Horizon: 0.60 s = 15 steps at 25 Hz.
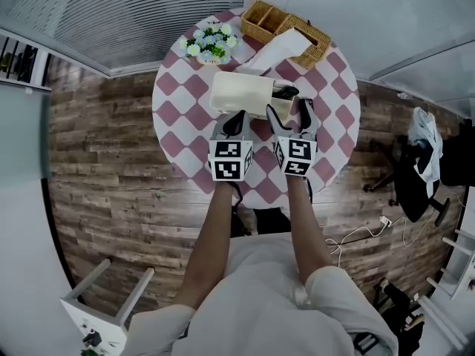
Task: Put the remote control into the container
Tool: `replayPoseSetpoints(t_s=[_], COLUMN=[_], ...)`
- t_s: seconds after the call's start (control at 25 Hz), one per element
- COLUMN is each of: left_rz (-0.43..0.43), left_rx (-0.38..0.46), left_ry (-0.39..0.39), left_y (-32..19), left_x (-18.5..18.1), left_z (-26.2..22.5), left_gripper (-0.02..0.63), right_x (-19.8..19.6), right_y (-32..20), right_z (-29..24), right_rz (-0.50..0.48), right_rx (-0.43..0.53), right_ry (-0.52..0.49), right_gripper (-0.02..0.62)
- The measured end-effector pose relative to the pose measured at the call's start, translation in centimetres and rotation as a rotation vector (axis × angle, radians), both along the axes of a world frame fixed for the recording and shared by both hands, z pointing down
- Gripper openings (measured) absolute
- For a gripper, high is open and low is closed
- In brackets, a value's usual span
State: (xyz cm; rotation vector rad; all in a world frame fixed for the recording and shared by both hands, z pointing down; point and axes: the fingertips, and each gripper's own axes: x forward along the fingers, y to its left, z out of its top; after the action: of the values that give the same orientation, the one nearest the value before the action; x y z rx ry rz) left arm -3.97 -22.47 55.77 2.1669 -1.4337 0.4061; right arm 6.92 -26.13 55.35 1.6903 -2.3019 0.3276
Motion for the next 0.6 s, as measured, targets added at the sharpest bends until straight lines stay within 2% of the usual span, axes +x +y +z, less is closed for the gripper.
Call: replayPoseSetpoints(t_s=[0.16,0.32,0.4,0.44,0.6], left_rz=[0.015,0.048,0.062,0.066,0.075], left_rx=[0.008,0.011,0.016,0.018,0.018], left_ry=[0.002,-0.011,-0.020,-0.024,-0.047], left_y=[0.0,0.3,0.5,0.5,0.7], left_x=[0.7,1.8,2.1,2.1,1.9], left_z=[-0.3,-0.3,-0.4,-0.4,-0.2], left_gripper=[0.003,0.003,0.003,0.003,0.003], right_x=[1.2,2.2,3.0,3.3,3.8], right_y=[1.4,2.7,3.3,3.7,4.8], right_z=[-0.3,-0.1,0.0,0.2,0.9], right_rz=[0.010,0.000,0.002,-0.004,-0.042], right_rx=[-0.021,-0.044,-0.058,-0.072,-0.124], right_ry=[-0.023,-0.016,-0.016,-0.016,-0.004], right_gripper=[0.226,0.106,0.027,0.002,0.002])
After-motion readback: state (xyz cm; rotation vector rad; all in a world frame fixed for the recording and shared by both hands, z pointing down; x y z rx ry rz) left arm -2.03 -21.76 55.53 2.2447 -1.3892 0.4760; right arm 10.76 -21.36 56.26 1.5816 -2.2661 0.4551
